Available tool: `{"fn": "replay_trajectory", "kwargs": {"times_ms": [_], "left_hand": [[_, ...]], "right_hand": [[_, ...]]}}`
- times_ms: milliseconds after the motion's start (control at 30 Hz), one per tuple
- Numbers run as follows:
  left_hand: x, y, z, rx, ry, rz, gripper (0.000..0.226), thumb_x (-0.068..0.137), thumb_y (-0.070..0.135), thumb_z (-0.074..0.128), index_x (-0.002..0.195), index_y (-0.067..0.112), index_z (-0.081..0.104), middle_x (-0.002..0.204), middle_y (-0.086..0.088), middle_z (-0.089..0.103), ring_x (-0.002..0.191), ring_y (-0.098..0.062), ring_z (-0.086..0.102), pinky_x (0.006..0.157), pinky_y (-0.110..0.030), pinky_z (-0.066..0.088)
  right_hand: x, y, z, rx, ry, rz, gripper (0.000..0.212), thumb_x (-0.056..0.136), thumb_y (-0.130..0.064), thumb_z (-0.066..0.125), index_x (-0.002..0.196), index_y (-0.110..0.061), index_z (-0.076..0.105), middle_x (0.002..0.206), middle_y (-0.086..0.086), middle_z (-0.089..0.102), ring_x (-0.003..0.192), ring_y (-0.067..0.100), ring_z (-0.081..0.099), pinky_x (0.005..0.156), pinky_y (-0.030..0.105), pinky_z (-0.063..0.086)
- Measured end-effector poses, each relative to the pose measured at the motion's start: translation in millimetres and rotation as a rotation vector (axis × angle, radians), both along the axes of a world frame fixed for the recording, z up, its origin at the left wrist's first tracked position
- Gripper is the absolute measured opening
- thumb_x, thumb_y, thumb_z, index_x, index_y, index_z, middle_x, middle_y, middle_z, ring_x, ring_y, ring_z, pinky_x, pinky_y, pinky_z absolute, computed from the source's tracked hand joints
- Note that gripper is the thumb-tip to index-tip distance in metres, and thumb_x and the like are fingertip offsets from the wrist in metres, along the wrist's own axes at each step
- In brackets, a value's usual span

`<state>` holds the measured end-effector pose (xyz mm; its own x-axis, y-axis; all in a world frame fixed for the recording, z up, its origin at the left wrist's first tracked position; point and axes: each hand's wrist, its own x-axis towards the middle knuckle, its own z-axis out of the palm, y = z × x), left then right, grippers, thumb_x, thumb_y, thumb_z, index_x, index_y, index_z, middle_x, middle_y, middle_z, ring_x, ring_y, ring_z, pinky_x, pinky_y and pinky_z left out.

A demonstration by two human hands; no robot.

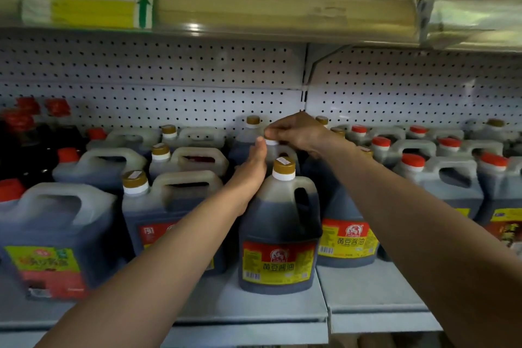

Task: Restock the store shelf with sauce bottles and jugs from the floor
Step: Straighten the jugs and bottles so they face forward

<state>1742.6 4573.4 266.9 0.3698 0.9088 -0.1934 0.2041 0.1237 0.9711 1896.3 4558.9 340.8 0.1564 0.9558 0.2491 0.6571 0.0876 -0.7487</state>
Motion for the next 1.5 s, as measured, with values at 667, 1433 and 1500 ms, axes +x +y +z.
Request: {"fn": "replay_trajectory", "kwargs": {"times_ms": [667,1433,1500], "left_hand": [[-11.8,-28.5,24.6,0.117,0.033,0.036,0.108,0.07,0.098,0.021,0.145,0.026,0.049,0.151,-0.007,0.047,0.135,-0.027,0.046,0.114,-0.044,0.035],[30.4,50.0,59.3,-0.061,-0.09,0.257,0.072,0.106,0.054,0.011,0.141,0.003,0.048,0.14,-0.023,0.052,0.126,-0.033,0.052,0.096,-0.035,0.04],[29.4,51.6,59.4,-0.071,-0.082,0.259,0.073,0.105,0.054,0.011,0.141,0.003,0.048,0.138,-0.023,0.054,0.124,-0.033,0.053,0.09,-0.035,0.039]], "right_hand": [[3.8,0.2,-9.3,0.06,0.094,0.042,0.029,0.087,-0.022,0.079,0.114,-0.012,0.076,0.108,-0.002,0.076,0.097,0.002,0.069,0.088,0.012,0.053],[-1.1,93.8,0.3,-0.058,0.335,-0.096,0.033,0.079,-0.029,0.086,0.107,-0.016,0.077,0.113,0.008,0.075,0.105,0.023,0.07,0.103,0.043,0.054],[-2.3,95.1,0.5,-0.056,0.29,-0.1,0.04,0.077,-0.025,0.087,0.113,-0.011,0.076,0.114,0.008,0.075,0.104,0.022,0.07,0.1,0.039,0.055]]}}
